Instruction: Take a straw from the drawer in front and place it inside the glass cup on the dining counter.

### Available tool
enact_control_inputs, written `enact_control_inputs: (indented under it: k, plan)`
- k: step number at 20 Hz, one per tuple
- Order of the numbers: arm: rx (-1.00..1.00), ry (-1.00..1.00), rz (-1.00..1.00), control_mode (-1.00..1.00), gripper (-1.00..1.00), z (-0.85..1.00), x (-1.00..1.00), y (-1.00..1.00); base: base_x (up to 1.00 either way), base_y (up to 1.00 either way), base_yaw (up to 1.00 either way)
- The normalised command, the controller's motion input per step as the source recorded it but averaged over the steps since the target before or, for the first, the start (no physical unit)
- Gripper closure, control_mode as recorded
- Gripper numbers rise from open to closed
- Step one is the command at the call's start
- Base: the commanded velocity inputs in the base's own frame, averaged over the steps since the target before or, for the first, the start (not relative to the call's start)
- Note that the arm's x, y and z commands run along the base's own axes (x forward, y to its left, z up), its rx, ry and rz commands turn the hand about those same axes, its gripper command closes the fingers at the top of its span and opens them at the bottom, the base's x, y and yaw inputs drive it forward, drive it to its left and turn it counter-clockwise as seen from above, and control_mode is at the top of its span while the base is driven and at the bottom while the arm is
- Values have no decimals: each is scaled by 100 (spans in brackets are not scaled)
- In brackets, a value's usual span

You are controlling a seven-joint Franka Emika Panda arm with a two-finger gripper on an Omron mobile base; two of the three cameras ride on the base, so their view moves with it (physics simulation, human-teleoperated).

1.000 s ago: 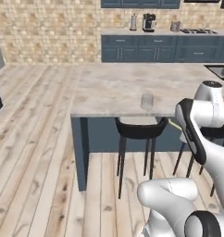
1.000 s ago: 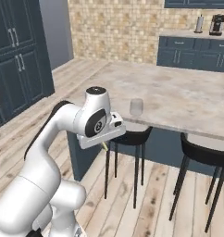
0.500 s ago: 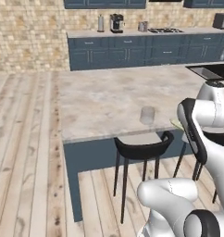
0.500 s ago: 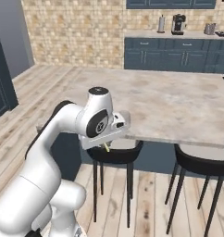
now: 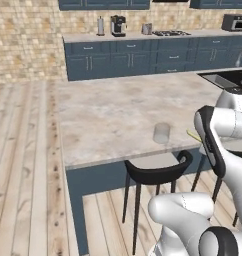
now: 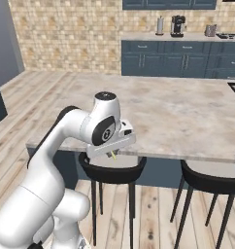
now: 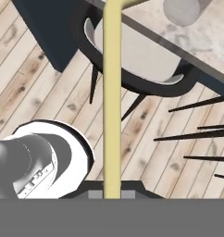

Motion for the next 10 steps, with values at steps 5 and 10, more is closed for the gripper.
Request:
enact_control_inputs:
  k: [5,10]
  plan:
    - [0,0,0,100,100,0,0,0,26,1,0]
    - [5,-3,4,-100,100,0,0,0,5,0,0]
